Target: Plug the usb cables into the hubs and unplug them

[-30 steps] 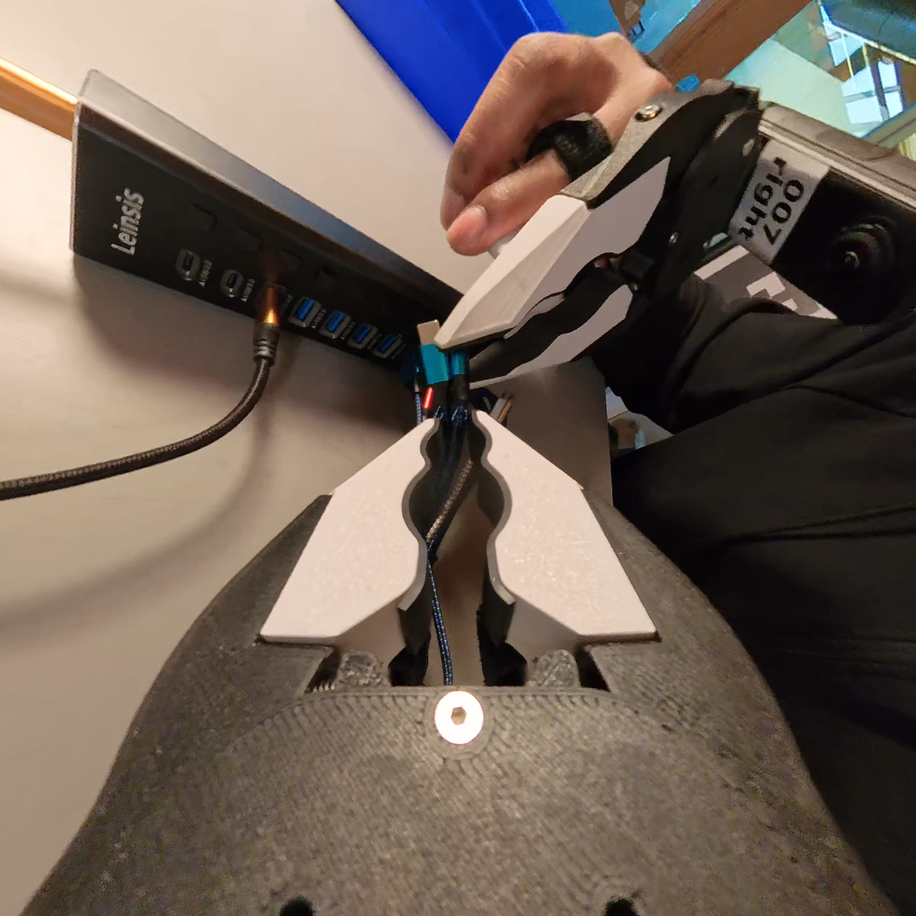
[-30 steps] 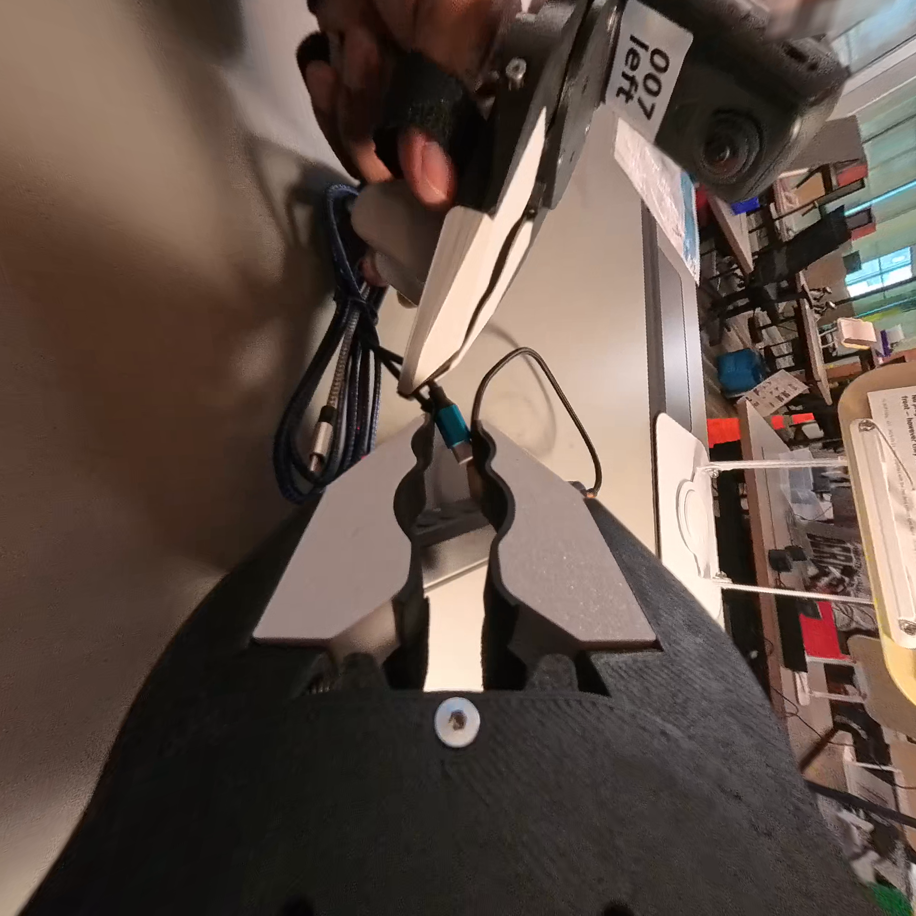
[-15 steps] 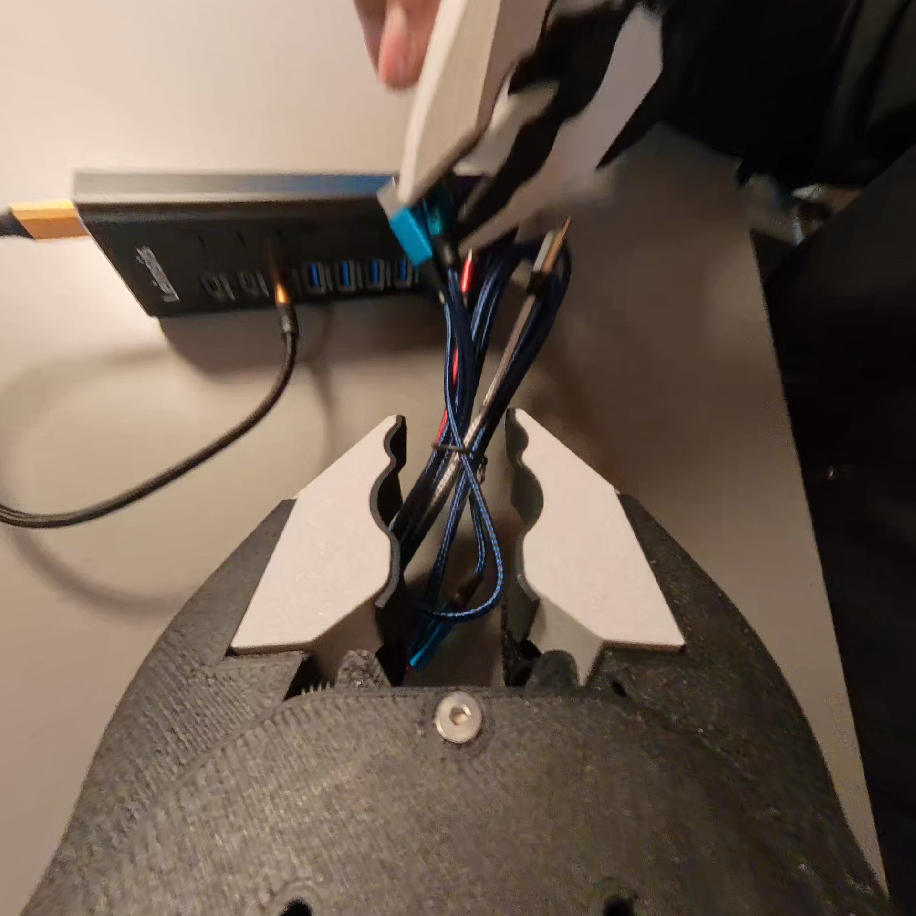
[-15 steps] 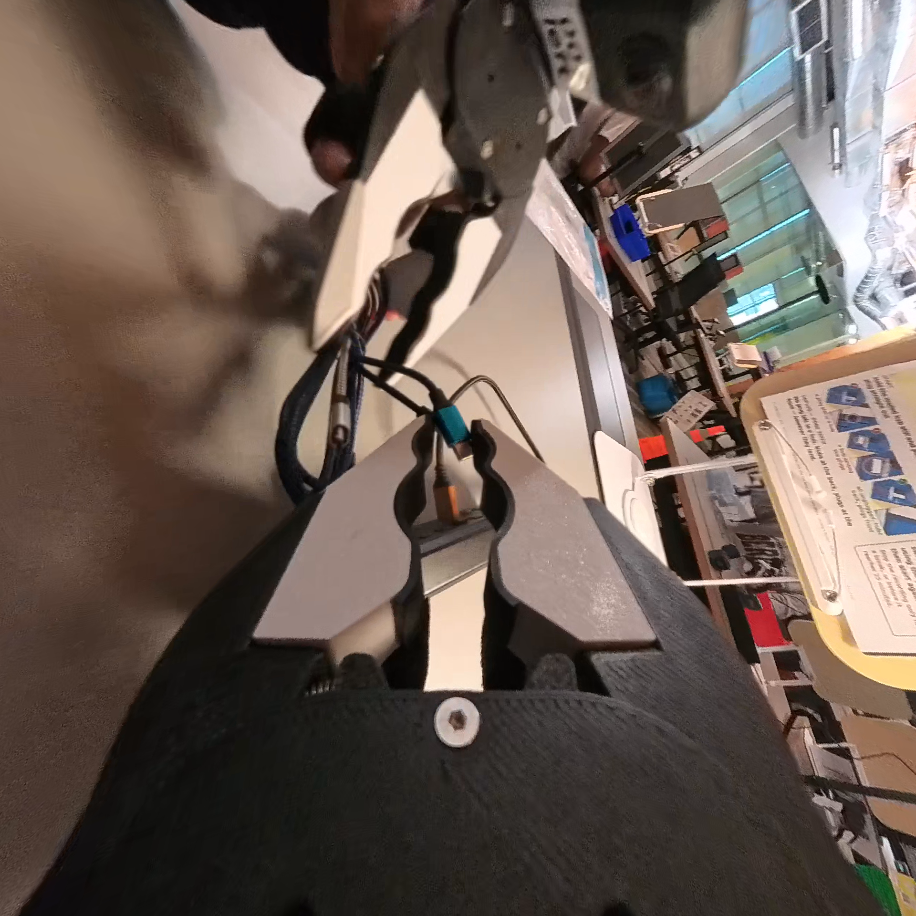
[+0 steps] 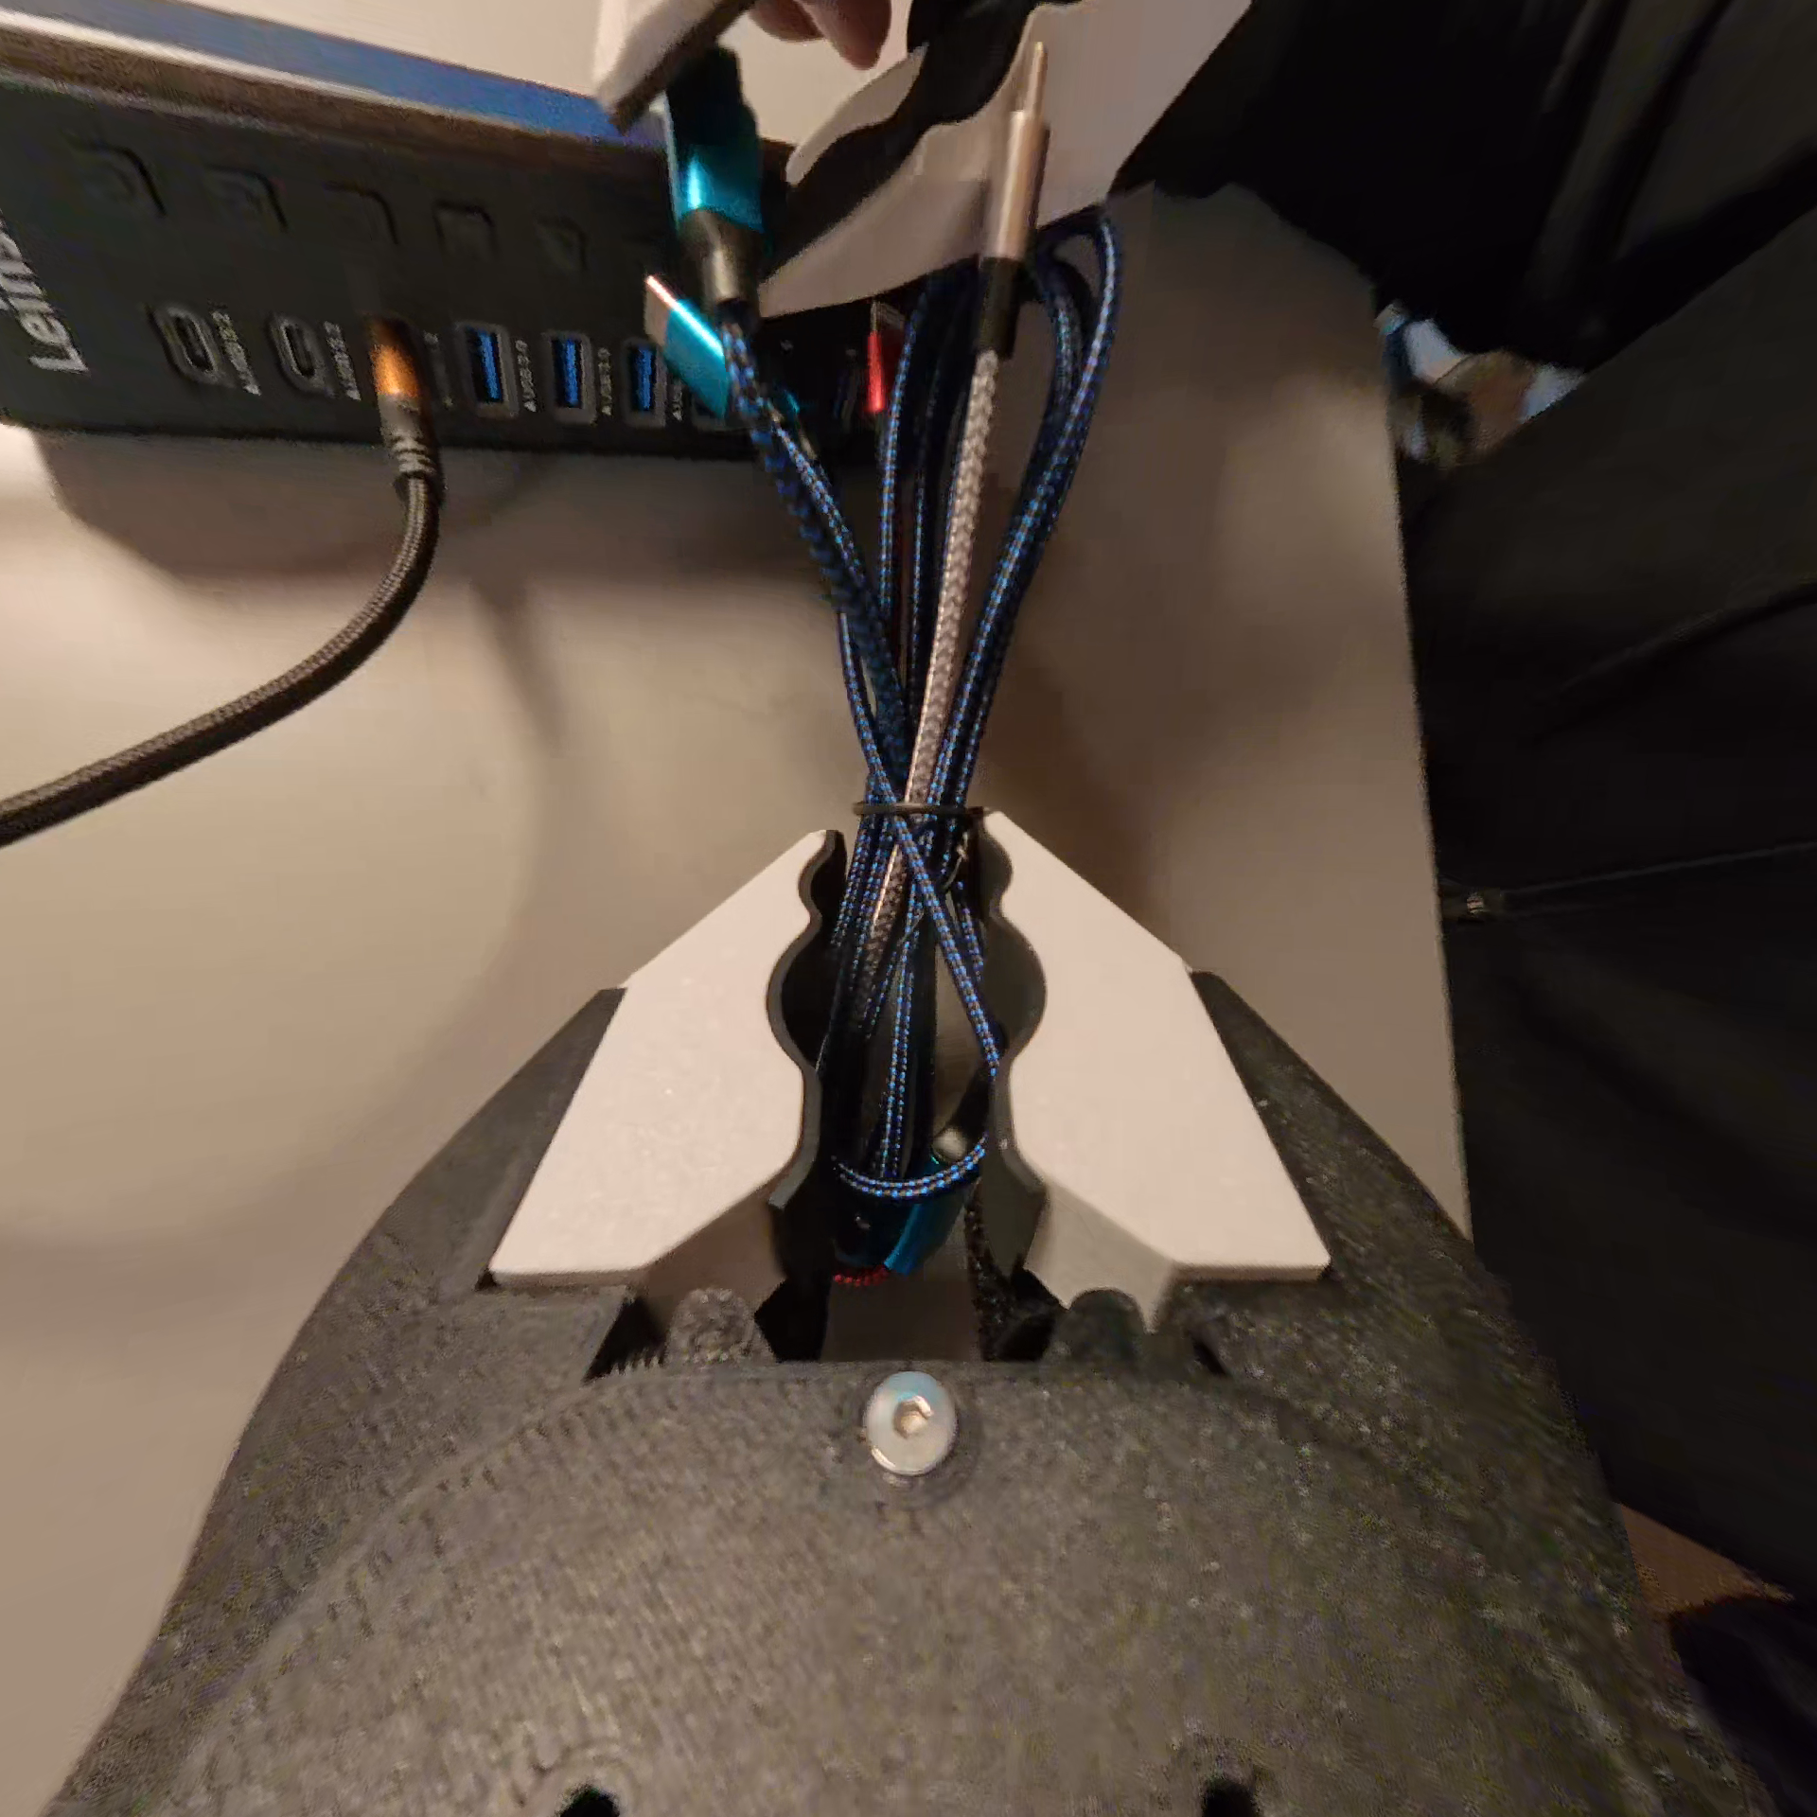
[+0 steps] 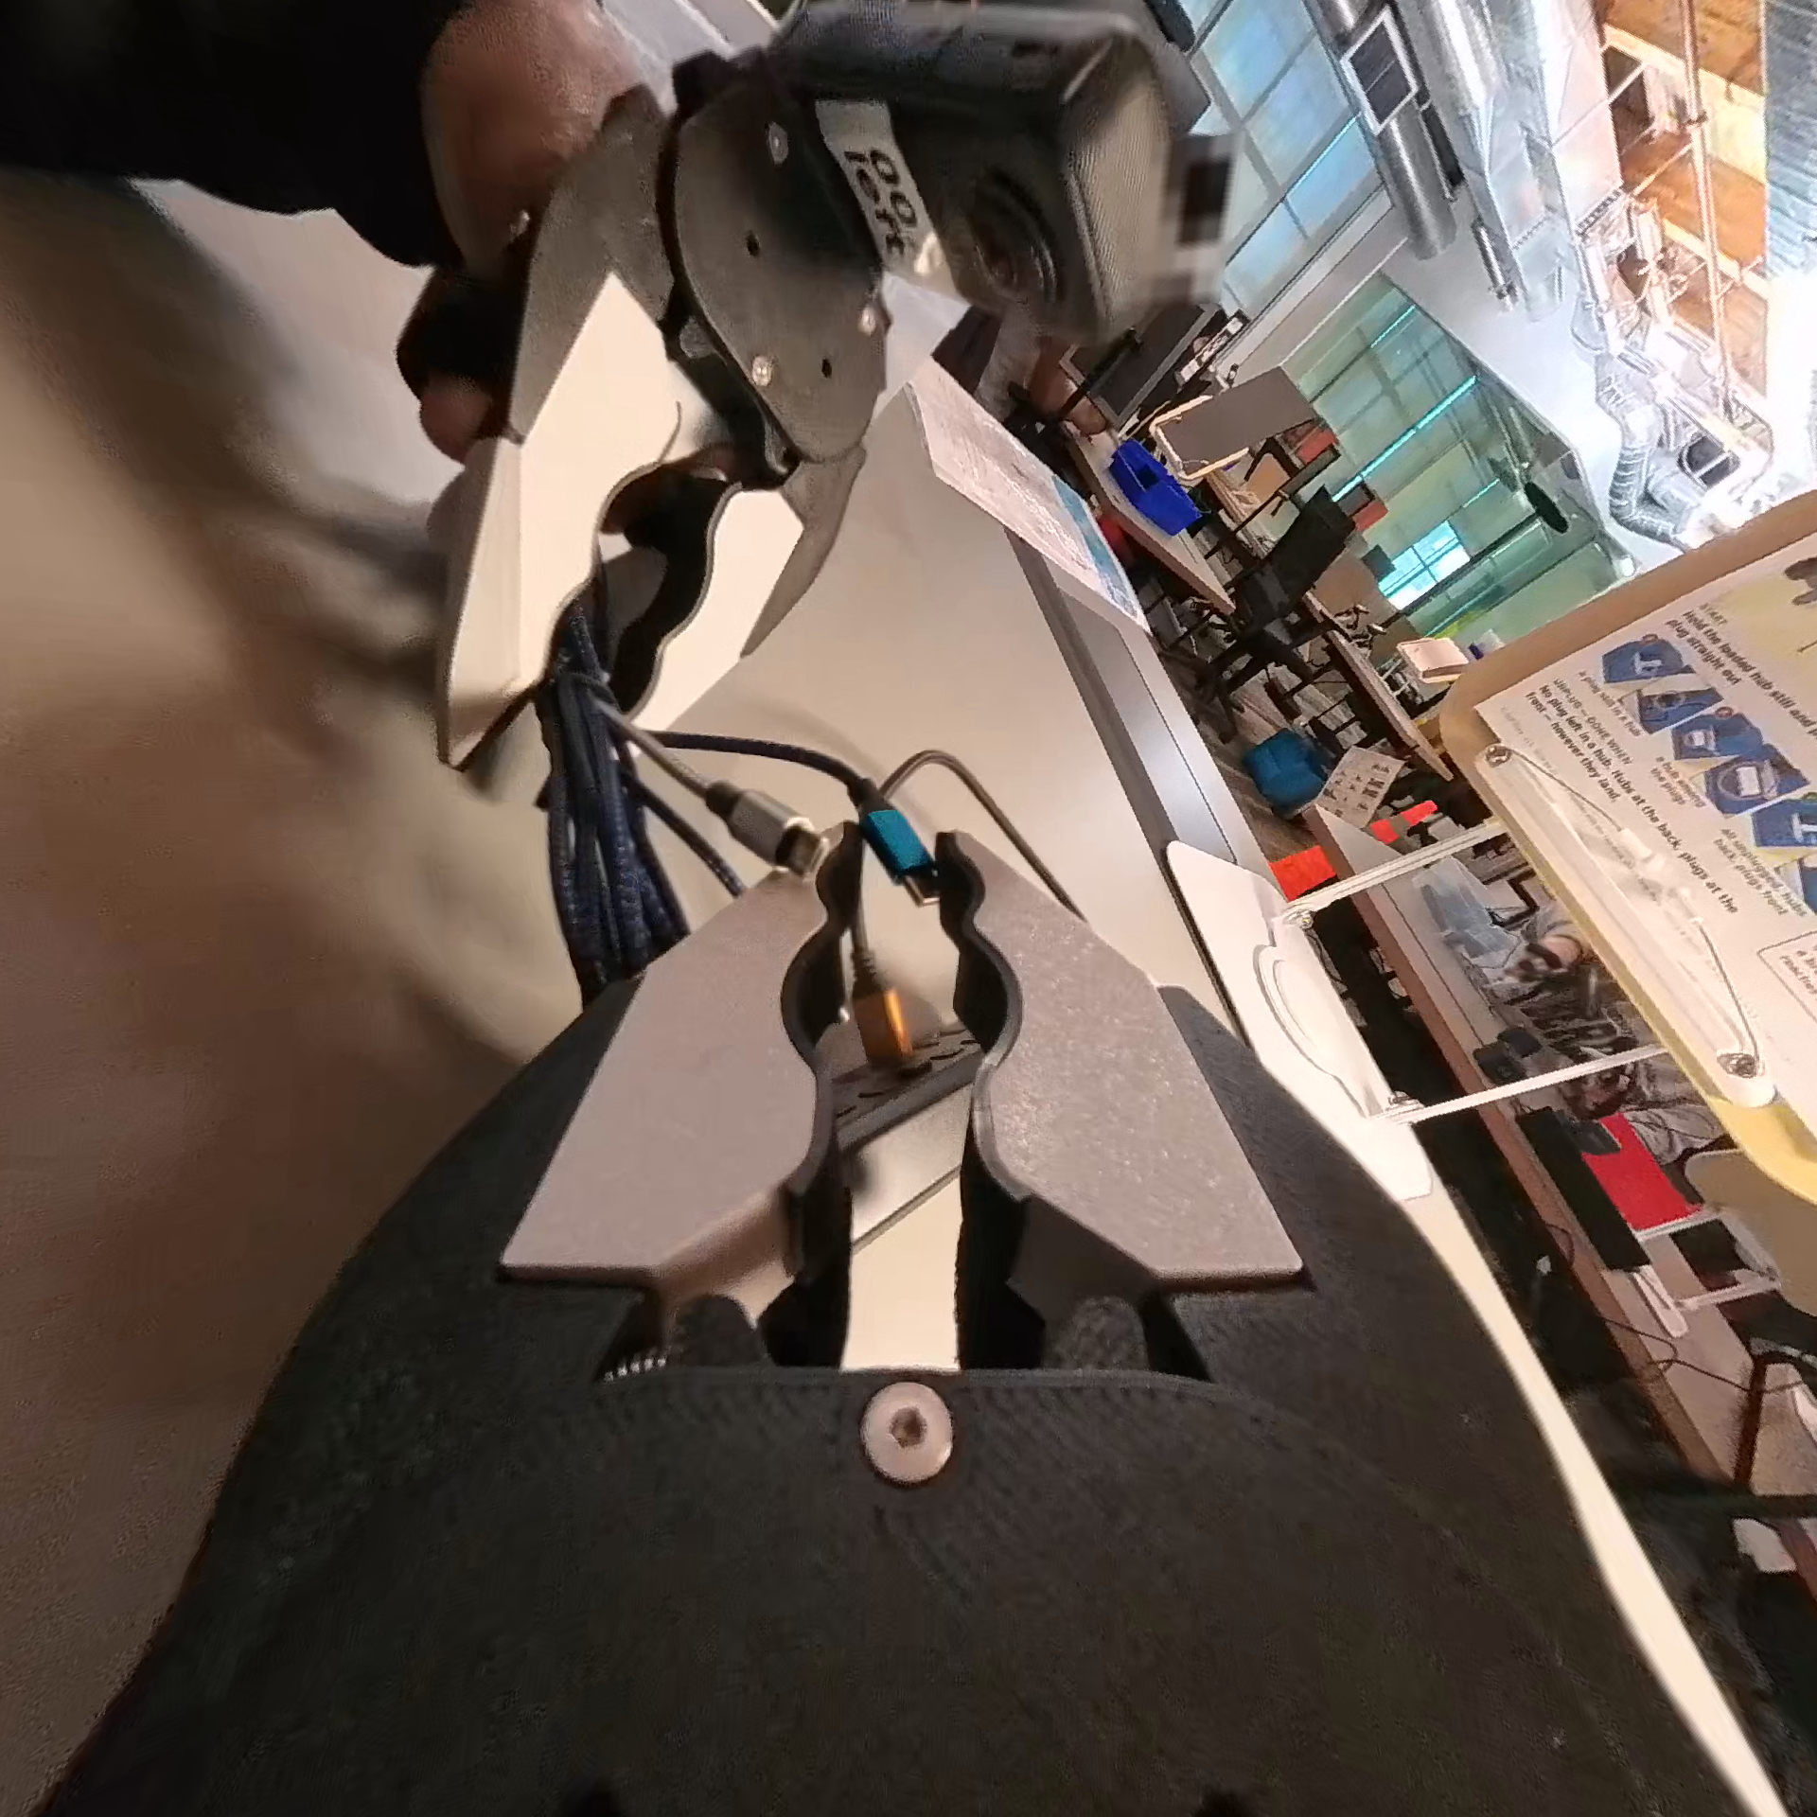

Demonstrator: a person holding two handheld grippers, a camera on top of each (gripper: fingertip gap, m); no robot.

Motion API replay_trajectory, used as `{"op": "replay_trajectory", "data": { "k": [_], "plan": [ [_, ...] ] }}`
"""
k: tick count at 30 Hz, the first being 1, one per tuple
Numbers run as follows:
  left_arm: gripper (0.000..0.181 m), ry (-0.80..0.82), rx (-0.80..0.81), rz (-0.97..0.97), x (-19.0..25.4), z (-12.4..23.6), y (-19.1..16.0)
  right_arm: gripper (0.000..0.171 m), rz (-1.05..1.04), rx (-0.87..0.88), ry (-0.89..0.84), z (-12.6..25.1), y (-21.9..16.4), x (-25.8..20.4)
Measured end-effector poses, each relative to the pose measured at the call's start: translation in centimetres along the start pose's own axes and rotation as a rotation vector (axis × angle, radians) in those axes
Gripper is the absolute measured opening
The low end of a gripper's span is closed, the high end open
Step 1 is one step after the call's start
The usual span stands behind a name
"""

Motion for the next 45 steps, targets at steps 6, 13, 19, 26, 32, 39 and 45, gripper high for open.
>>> {"op": "replay_trajectory", "data": {
  "k": [6,13,19,26,32,39,45],
  "plan": [
    [0.033,-0.215,0.116,0.126,0.9,-0.2,0.0,0.015,-0.081,0.061,-0.01,-0.2,0.1,0.0],
    [0.054,-0.264,0.247,0.159,0.1,0.5,0.5,0.015,-0.127,0.085,-0.028,-0.2,0.0,0.2],
    [0.052,-0.263,0.367,0.296,-1.8,1.8,1.1,0.015,-0.175,0.092,-0.026,-0.2,-0.2,0.4],
    [0.053,-0.009,0.448,0.032,-3.3,2.9,2.4,0.015,-0.27,0.07,-0.001,-0.4,-0.3,0.6],
    [0.044,0.179,0.482,-0.486,-1.1,2.3,3.8,0.015,-0.377,0.025,0.023,-0.7,-0.7,1.1],
    [0.036,0.296,0.457,-0.701,-1.0,1.3,4.2,0.015,-0.473,-0.017,0.051,-1.0,-1.1,1.4],
    [0.022,0.367,0.442,-0.853,-1.1,0.5,4.4,0.015,-0.508,-0.048,0.089,-1.2,-1.1,1.3]
  ]
}}
Point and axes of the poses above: each gripper's, where its closed fingertips meet, z back along the fingers, y out of its top, x = y × z across the jaws, the point moved 7 cm from there along z, back along the fingers, and after that the axes turned 14 degrees about x, right-handed, at the moved point
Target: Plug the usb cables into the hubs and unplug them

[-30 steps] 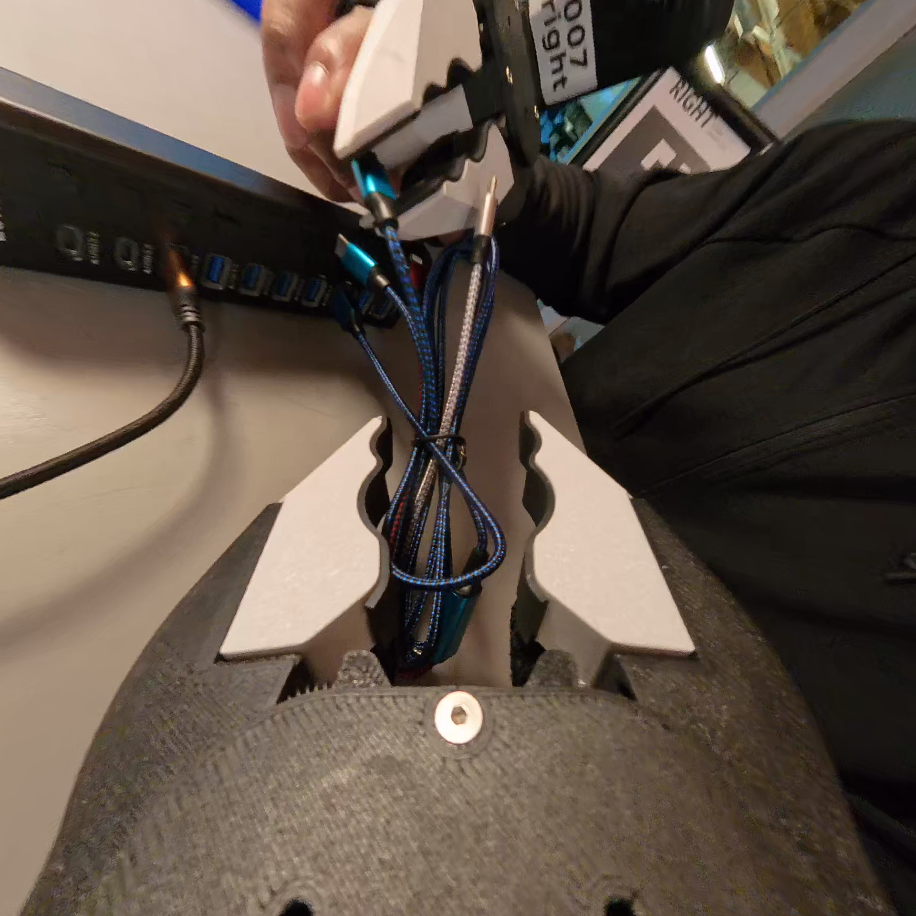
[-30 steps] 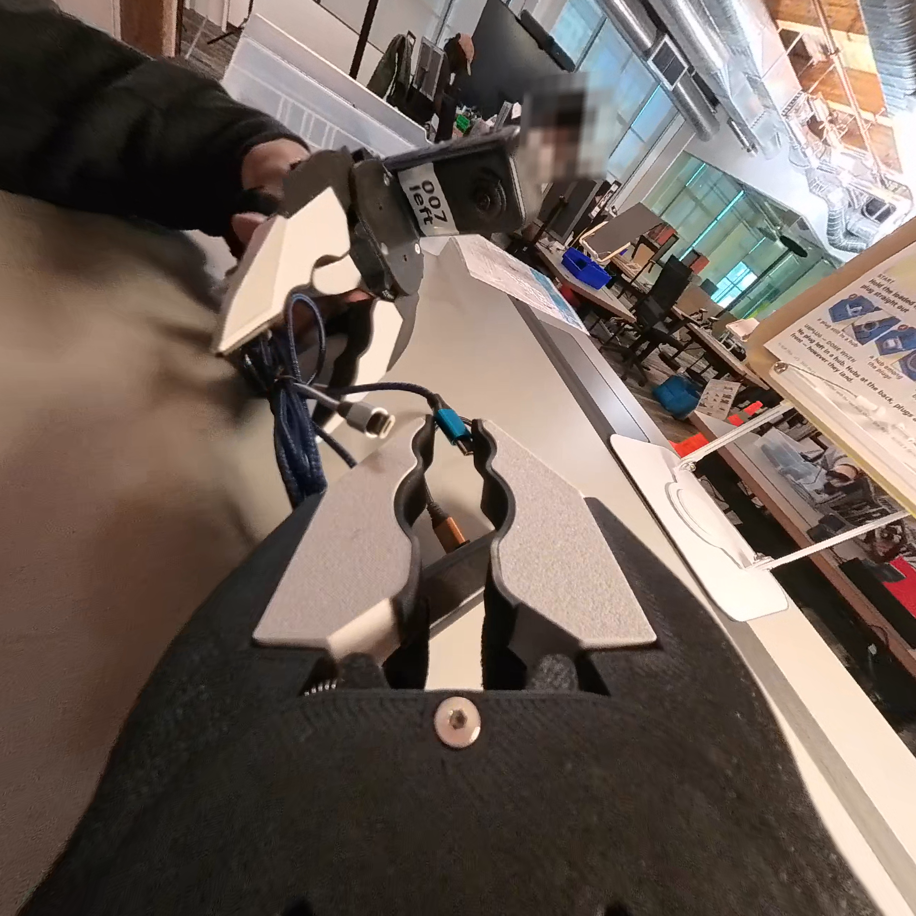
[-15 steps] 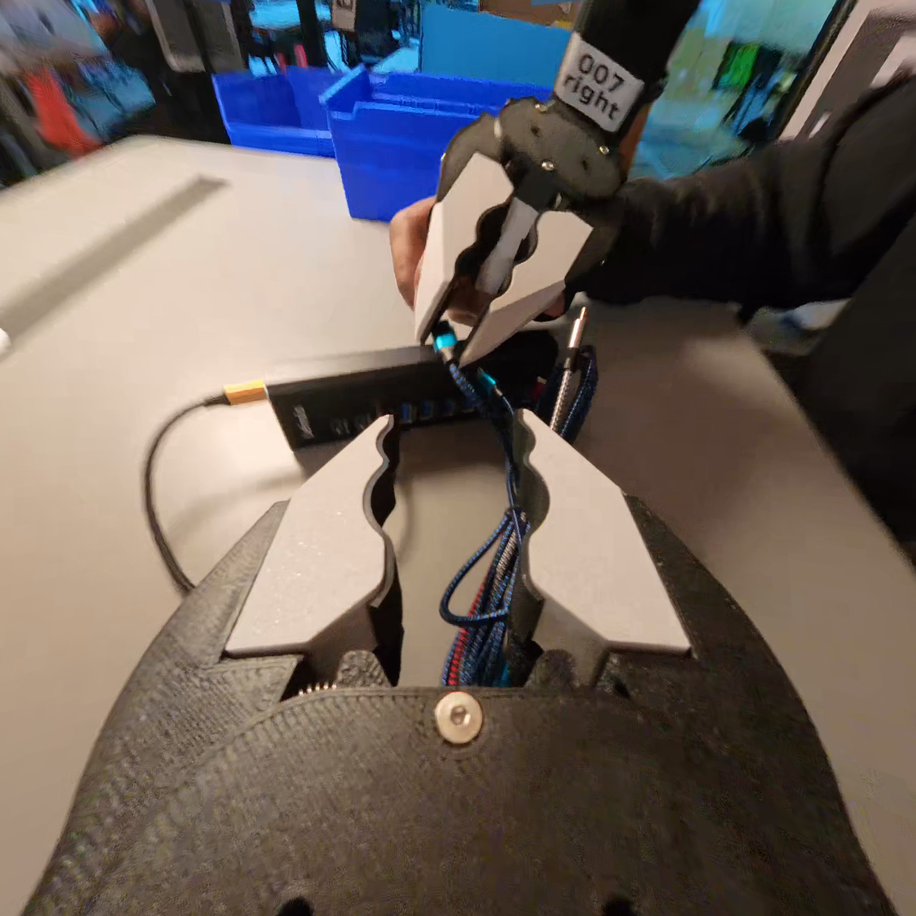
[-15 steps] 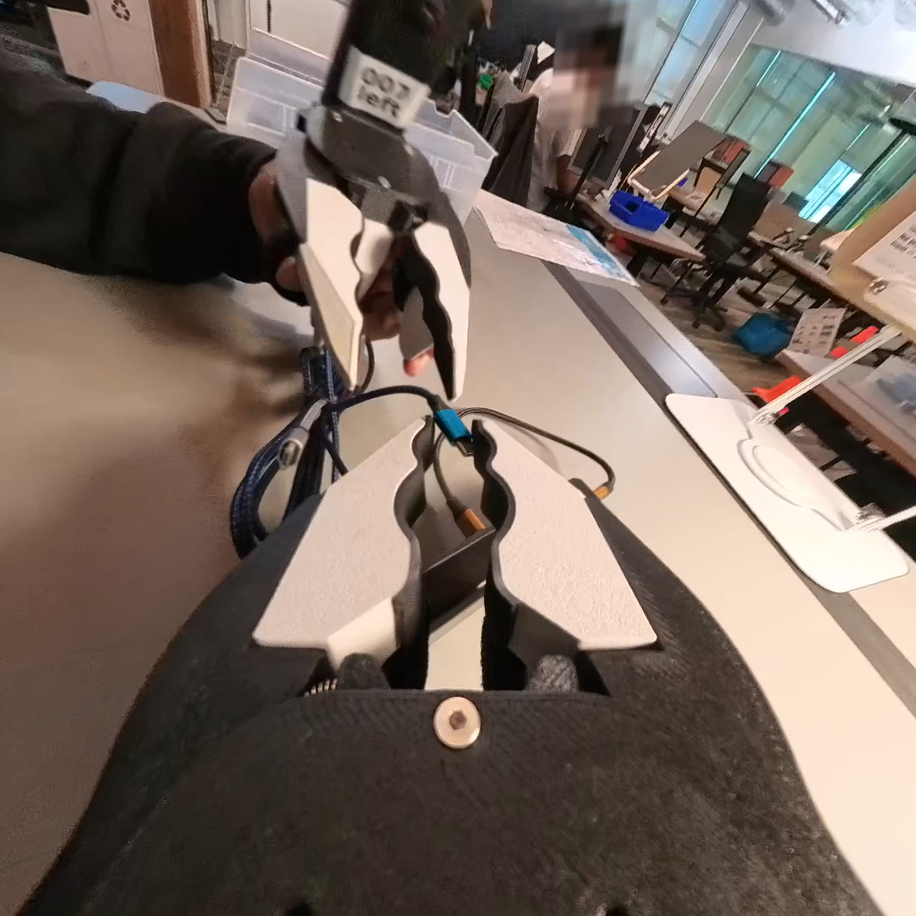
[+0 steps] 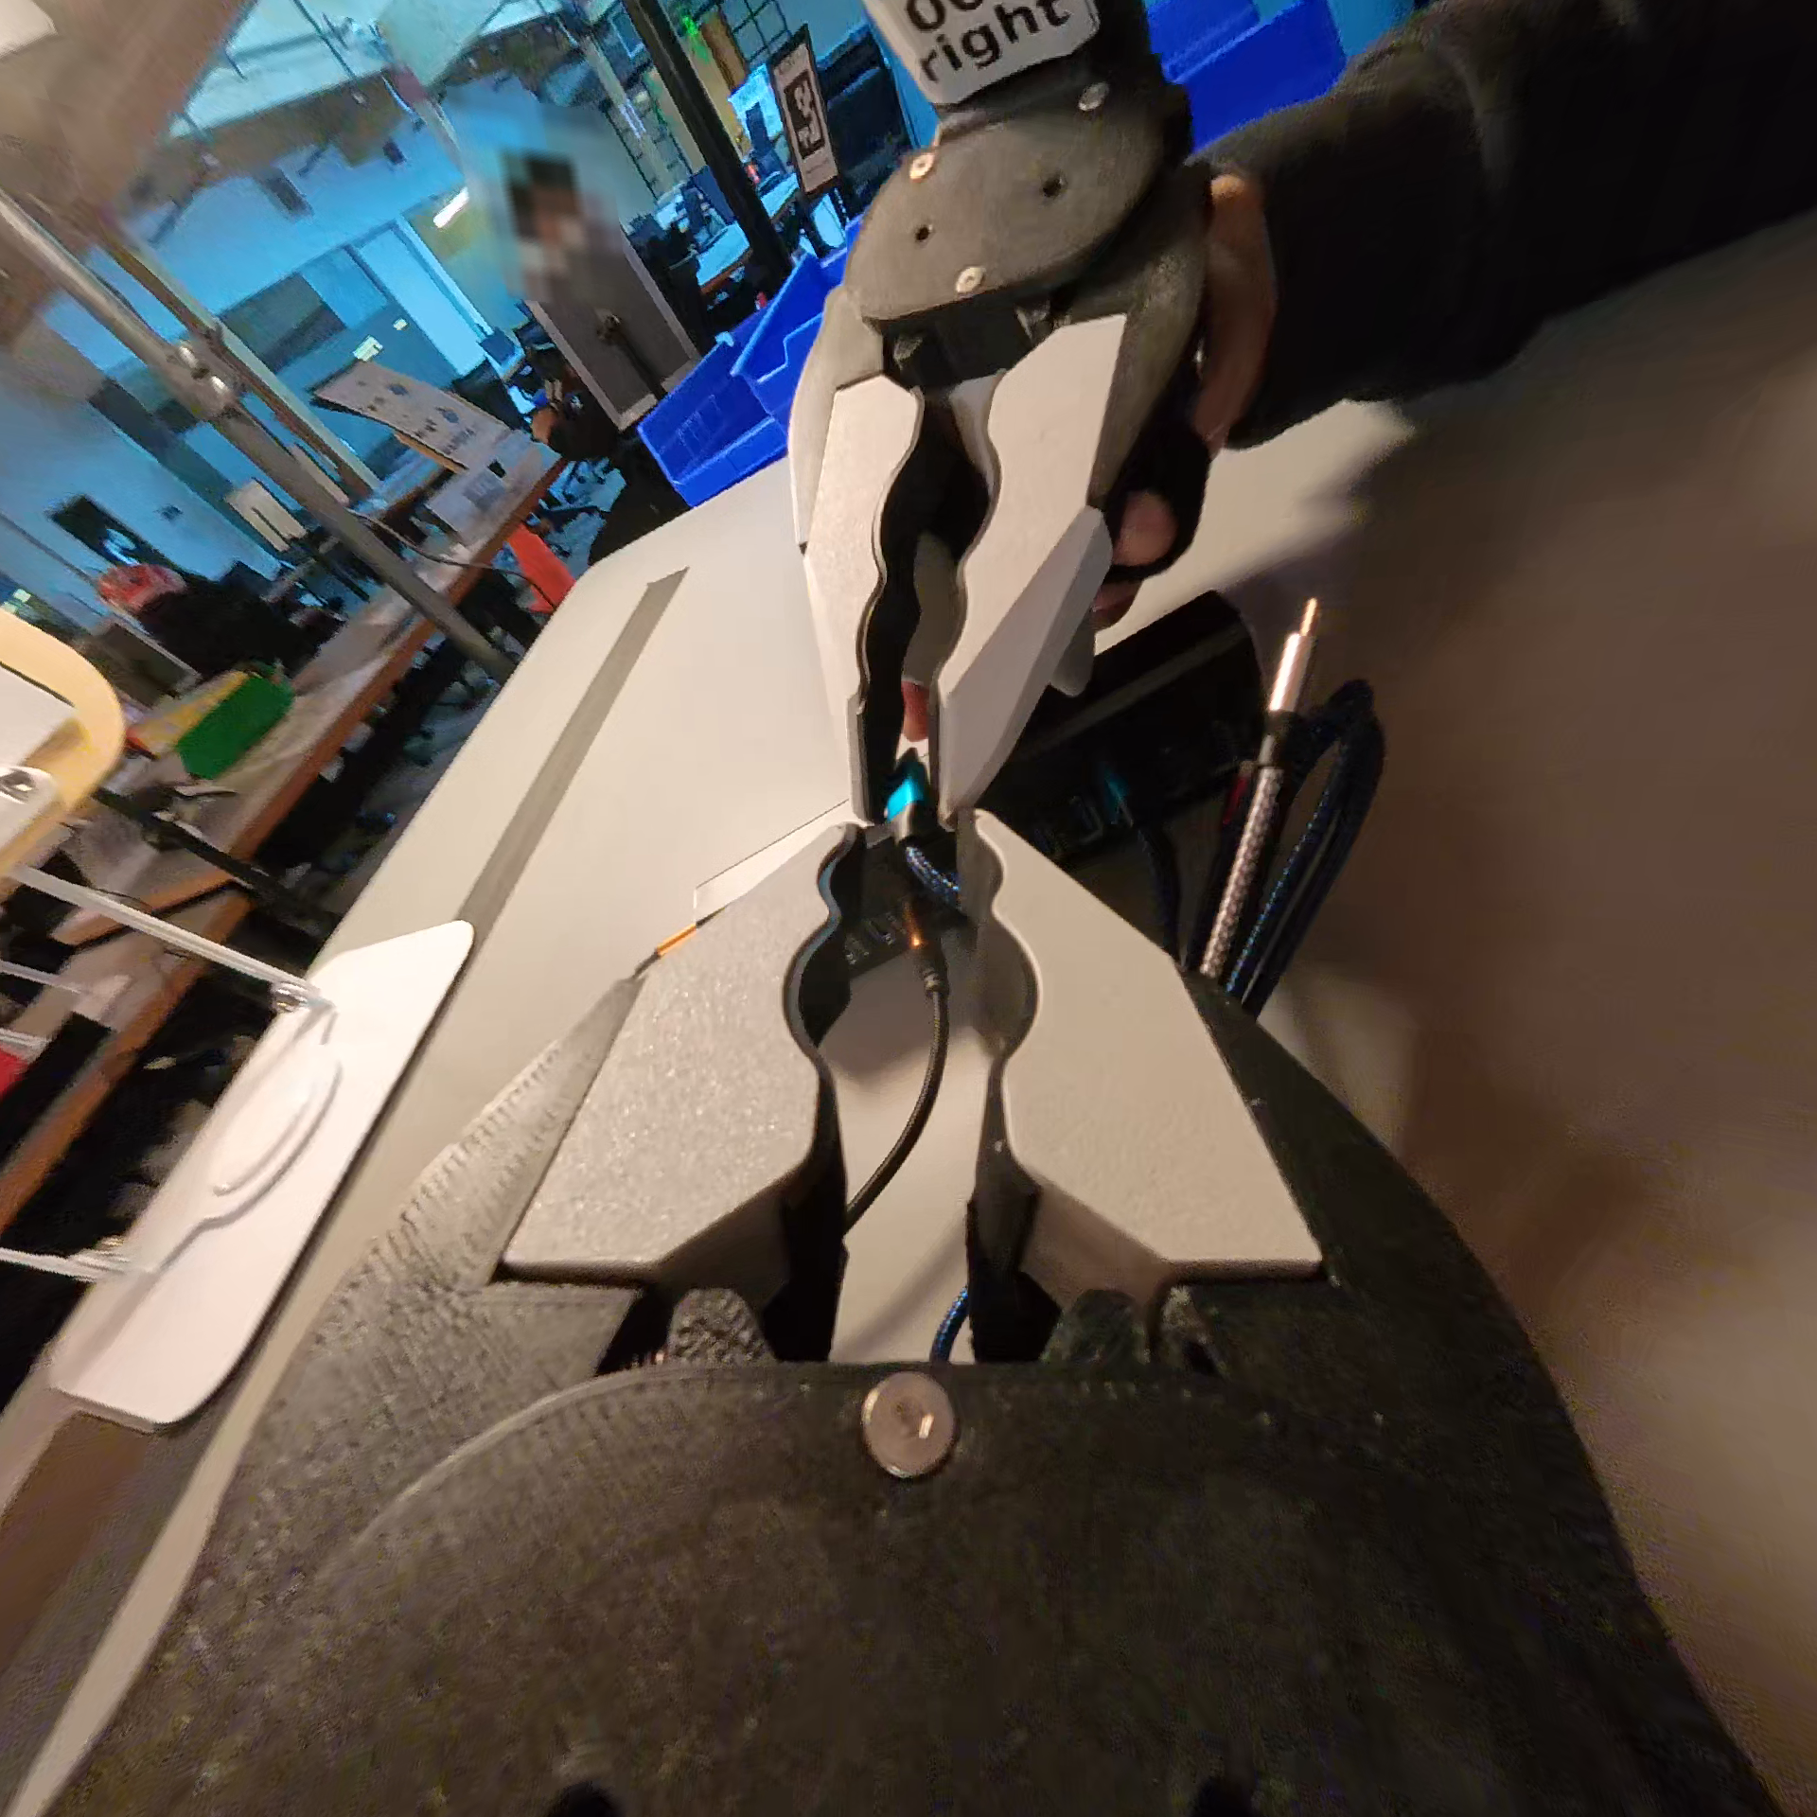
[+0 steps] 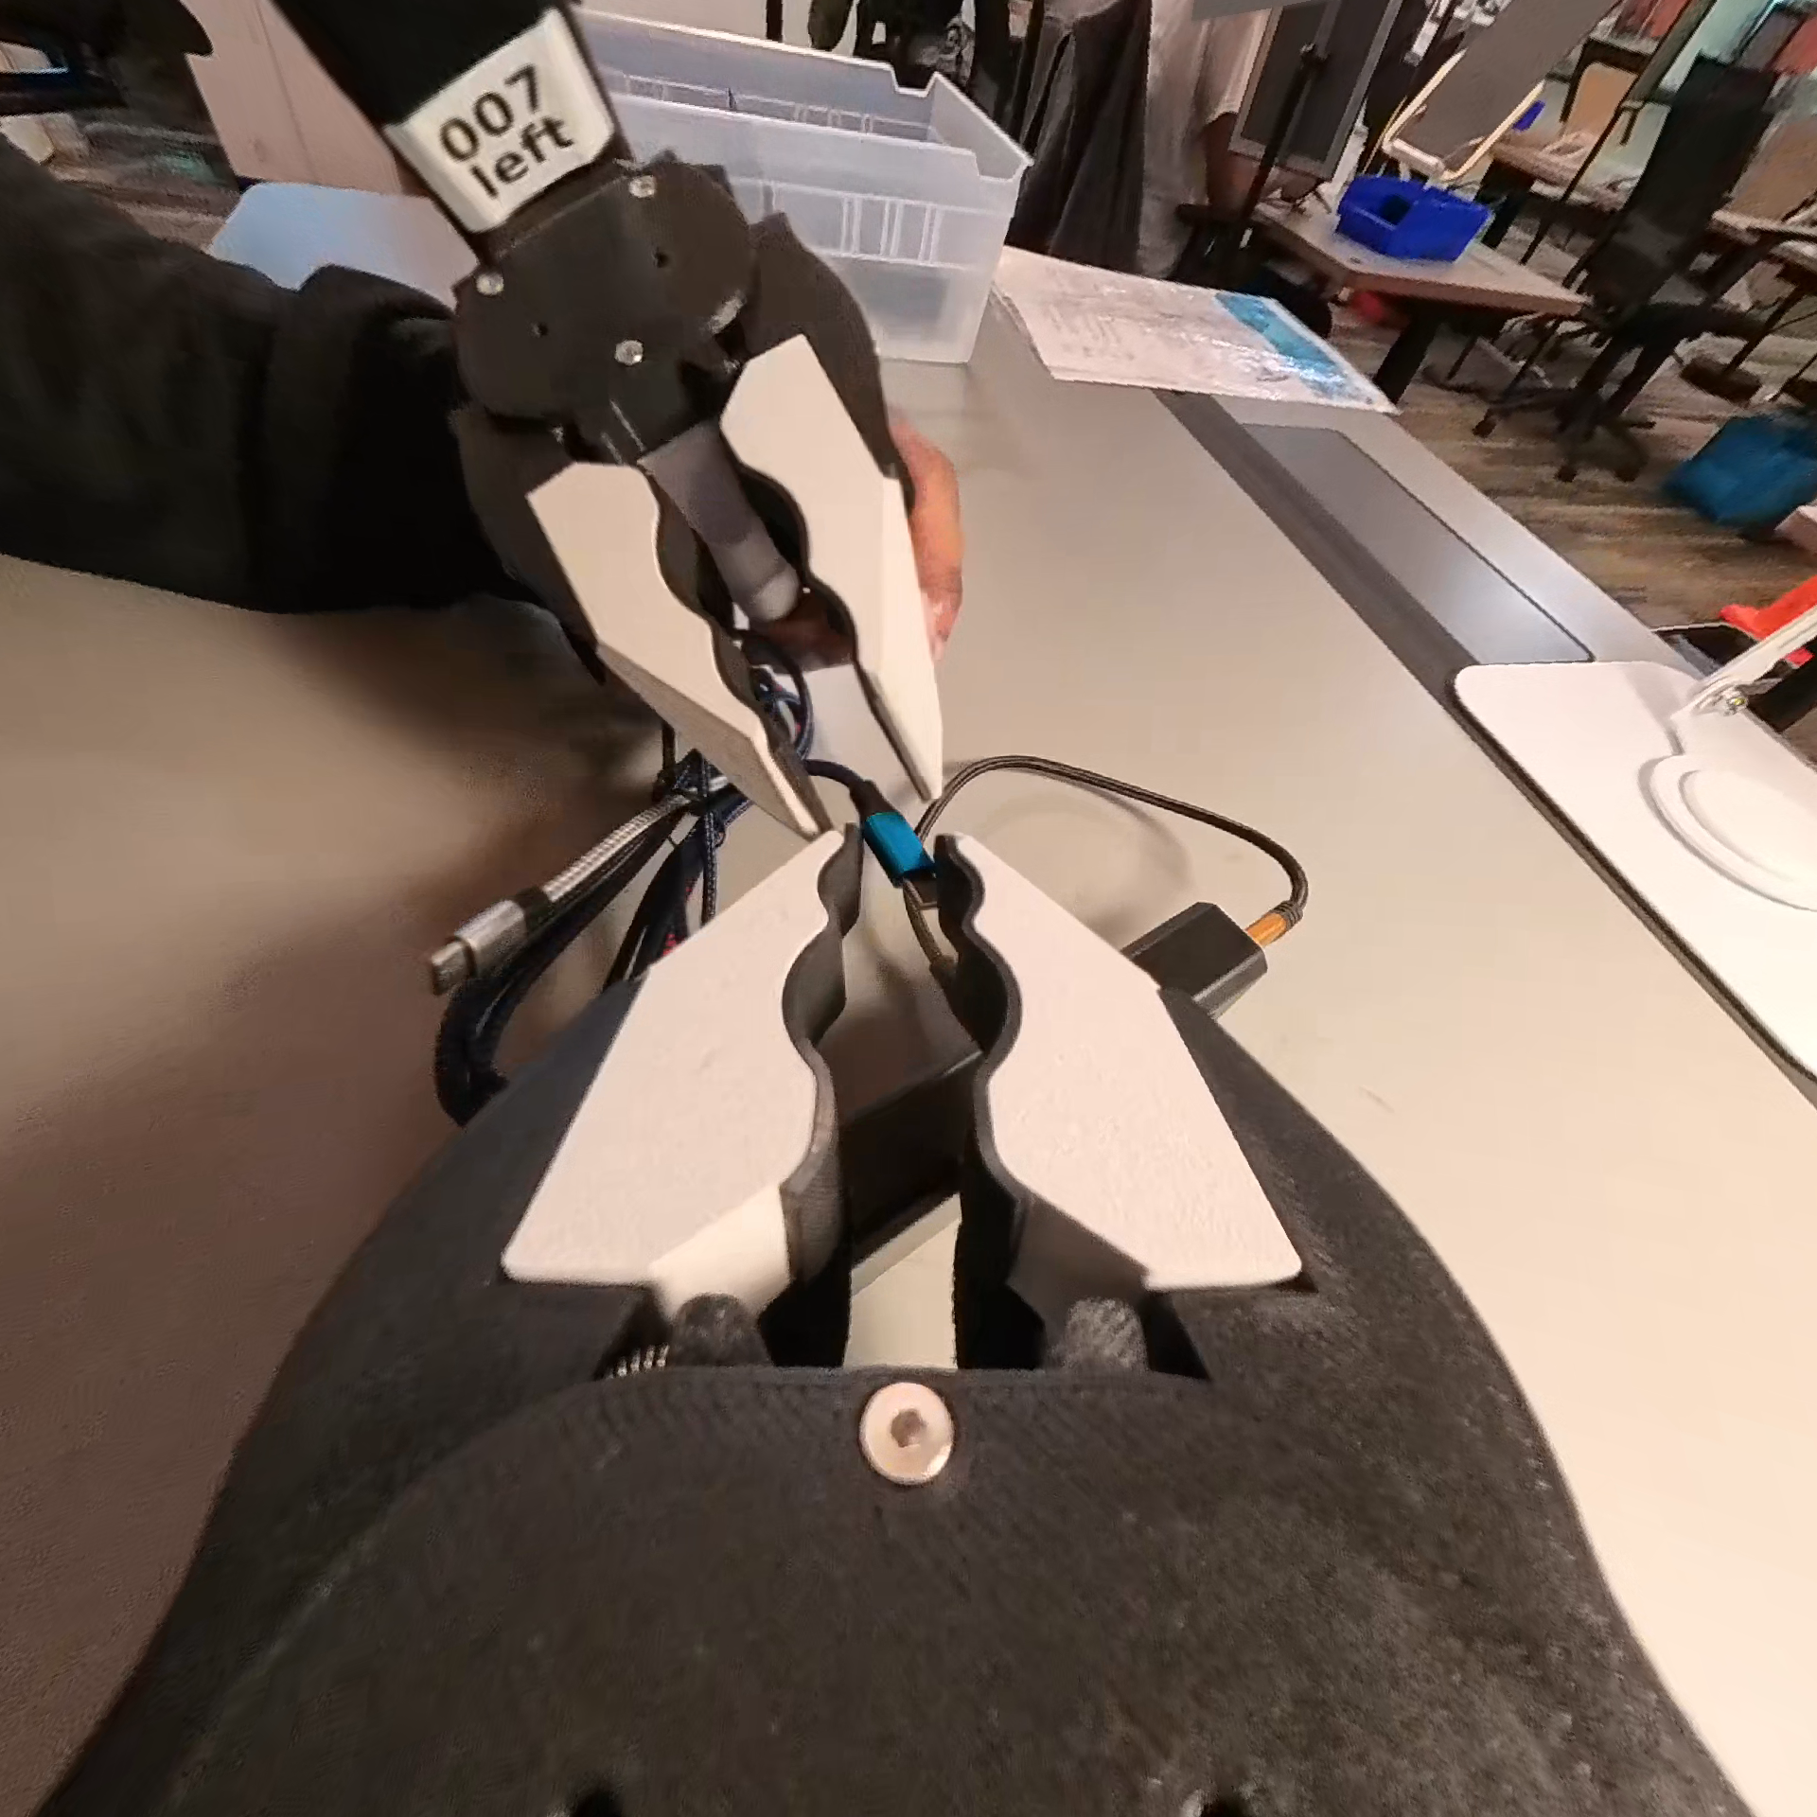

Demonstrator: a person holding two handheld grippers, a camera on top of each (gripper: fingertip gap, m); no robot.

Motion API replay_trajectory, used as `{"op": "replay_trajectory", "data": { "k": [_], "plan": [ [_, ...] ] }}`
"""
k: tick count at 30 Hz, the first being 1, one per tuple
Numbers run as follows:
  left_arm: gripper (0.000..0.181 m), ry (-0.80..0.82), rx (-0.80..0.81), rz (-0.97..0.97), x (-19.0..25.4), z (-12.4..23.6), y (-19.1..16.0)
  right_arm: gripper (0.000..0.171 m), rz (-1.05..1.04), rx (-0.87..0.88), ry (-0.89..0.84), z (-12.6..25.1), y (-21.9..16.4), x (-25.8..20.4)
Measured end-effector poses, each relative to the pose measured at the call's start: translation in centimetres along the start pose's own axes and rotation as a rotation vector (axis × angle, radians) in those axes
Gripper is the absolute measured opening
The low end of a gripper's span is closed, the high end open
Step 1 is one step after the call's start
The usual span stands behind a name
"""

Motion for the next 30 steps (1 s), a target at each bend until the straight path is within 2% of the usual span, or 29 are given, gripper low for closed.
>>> {"op": "replay_trajectory", "data": {
  "k": [9,30],
  "plan": [
    [0.016,0.022,-0.01,-0.266,0.77,-0.15,0.17,0.014,-0.112,-0.007,0.032,0.06,-0.26,0.42],
    [0.01,0.019,-0.026,-0.268,0.98,-0.28,-0.23,0.012,-0.162,-0.007,0.082,0.24,-0.36,0.3]
  ]
}}
Point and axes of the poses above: each gripper's, where its closed fingertips meet, z back along the fingers, y out of its top, x = y × z across the jaws, the point moved 7 cm from there along z, back along the fingers, and after that the axes turned 14 degrees about x, right-handed, at the moved point
